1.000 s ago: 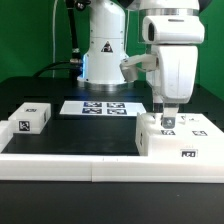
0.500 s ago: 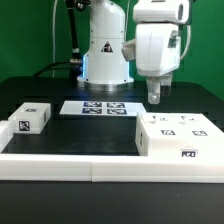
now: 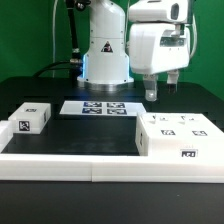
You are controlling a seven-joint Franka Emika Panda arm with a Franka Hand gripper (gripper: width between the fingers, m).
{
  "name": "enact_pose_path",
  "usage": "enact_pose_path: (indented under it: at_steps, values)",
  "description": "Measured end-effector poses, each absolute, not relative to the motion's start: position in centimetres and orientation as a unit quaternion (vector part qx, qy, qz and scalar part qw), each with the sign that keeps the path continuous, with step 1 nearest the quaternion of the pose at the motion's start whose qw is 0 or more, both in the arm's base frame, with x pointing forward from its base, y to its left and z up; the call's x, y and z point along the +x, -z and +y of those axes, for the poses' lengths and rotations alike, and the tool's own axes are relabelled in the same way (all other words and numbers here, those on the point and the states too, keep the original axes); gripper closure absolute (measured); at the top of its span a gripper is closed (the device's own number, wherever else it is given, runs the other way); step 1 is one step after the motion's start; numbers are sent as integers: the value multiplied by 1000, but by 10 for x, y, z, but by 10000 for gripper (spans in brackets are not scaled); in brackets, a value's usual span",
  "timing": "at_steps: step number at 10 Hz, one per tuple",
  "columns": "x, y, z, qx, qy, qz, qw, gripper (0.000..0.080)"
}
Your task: Assemble cabinet
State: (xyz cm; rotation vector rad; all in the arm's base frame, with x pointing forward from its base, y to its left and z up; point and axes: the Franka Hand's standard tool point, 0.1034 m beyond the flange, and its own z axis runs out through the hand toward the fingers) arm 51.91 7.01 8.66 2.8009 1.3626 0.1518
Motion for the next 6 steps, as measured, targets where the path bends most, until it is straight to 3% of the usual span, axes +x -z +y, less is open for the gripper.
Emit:
enact_pose_path:
  at_steps: [6]
  values:
    - [504, -76, 83, 994, -53, 95, -31, 2]
